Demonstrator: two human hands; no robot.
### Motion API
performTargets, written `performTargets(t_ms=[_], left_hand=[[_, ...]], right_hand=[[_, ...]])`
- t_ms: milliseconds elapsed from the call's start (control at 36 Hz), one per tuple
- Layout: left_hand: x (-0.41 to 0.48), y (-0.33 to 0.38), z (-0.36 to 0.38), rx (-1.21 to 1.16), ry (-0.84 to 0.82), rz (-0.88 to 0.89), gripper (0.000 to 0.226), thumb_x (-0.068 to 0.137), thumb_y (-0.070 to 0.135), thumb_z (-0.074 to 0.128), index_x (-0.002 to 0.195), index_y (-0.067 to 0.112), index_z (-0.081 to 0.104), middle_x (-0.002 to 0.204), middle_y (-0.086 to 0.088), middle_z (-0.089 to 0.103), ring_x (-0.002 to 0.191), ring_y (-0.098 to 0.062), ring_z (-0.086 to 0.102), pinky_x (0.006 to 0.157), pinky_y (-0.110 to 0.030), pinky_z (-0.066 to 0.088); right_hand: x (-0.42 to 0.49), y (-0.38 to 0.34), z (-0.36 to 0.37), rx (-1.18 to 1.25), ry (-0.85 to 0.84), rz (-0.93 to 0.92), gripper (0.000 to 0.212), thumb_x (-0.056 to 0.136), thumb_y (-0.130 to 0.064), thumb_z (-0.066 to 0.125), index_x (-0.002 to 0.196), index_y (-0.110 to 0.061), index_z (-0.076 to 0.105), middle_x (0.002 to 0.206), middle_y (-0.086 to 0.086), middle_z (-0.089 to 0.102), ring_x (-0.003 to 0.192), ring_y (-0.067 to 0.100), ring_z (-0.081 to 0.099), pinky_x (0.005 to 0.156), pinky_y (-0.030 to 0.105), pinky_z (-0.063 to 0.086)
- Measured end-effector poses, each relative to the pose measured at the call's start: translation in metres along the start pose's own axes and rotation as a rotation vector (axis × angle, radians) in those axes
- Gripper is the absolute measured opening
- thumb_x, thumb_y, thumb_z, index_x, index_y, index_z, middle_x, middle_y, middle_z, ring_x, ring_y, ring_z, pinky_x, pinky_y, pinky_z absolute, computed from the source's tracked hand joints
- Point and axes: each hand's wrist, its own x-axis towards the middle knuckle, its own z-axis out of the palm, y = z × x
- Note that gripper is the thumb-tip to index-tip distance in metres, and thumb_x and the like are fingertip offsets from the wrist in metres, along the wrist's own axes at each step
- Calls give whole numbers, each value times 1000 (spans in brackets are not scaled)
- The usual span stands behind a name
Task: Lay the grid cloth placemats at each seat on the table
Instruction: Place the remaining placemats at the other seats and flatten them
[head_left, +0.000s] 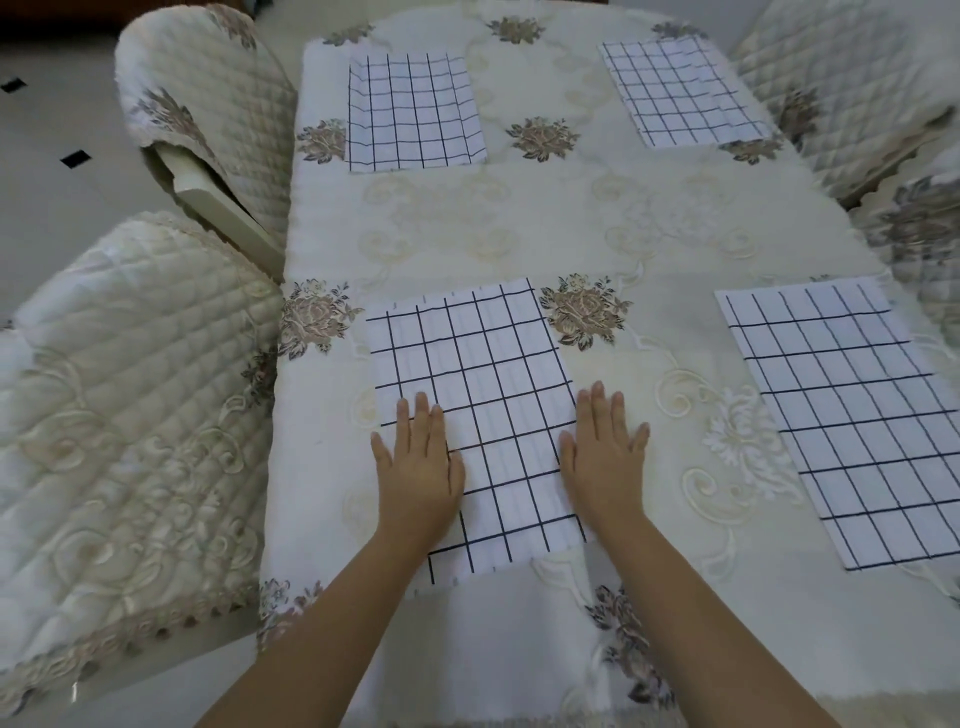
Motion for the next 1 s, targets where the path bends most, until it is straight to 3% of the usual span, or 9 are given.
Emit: performTargets(t_ms=[56, 139, 306, 472, 556, 611, 667, 778, 1000], left_hand=[[-5, 19, 2, -20, -5, 79, 55, 83, 28, 34, 125, 1, 56, 136, -17, 52, 125, -35, 50, 90, -61, 43], [-21, 34, 14, -36, -66, 159, 52, 90, 31, 29, 129, 6, 55, 137, -11, 52, 127, -29, 50, 92, -57, 46], [-31, 14, 19, -6, -52, 191, 51, 87, 31, 34, 132, 16, 53, 141, -5, 48, 130, -25, 46, 96, -56, 41], [-39, -23, 18, -45, -31, 90, 53, 87, 33, 33, 136, 18, 43, 144, -9, 44, 135, -23, 29, 93, -64, 38], [-42, -33, 16, -104, -47, 60, 61, 86, 38, 28, 140, 12, 39, 149, -10, 34, 142, -20, 18, 100, -63, 31], [-44, -37, 14, -225, -23, 21, 73, 84, 48, 14, 146, 12, 28, 156, -4, 15, 141, -9, 1, 114, -51, 12], [-46, -39, 9, -384, -4, -41, 69, 89, 49, 19, 147, 13, 22, 158, 0, 5, 139, -2, -5, 117, -37, -2], [-48, -39, 3, -535, 29, -123, 52, 99, 20, 38, 148, 12, 22, 158, 1, 9, 144, -7, 3, 116, -27, -5], [-43, -42, -4, -552, -2, -180, 54, 98, 19, 40, 147, 11, 22, 157, -1, 15, 145, -14, 9, 120, -33, 6]], right_hand=[[-9, -16, 5, -25, 59, -85, 59, 88, -33, 25, 133, -4, 49, 143, 14, 45, 129, 36, 45, 95, 63, 37], [-29, -33, 22, -27, 32, -175, 50, 92, -29, 26, 131, -10, 51, 139, 9, 51, 128, 30, 48, 91, 58, 45], [-35, -6, 29, -11, 30, -131, 55, 90, -34, 28, 140, -16, 41, 149, 2, 38, 137, 27, 37, 100, 56, 37], [-38, 32, 20, 62, 37, -28, 67, 85, -44, -5, 147, -20, 3, 153, -10, -4, 144, 11, 1, 116, 47, 6], [-37, 28, 9, 162, 109, 9, 62, 90, -37, 17, 143, -11, 35, 154, 1, 26, 142, 21, 25, 111, 46, 25], [-34, 21, -2, 251, 133, 65, 42, 93, -19, 41, 131, -5, 51, 143, 10, 44, 132, 27, 39, 100, 39, 38], [-29, 15, -12, 373, 74, 153, 33, 91, -10, 49, 124, -4, 53, 131, 12, 47, 118, 27, 44, 88, 32, 39], [-23, 8, -22, 550, -40, 304, 33, 92, -14, 52, 123, -2, 48, 125, 15, 47, 101, 27, 51, 78, 27, 37], [-25, 0, -24, 595, -151, 395, 25, 93, -8, 43, 114, 3, 50, 104, 14, 57, 91, 26, 54, 69, 25, 35]])
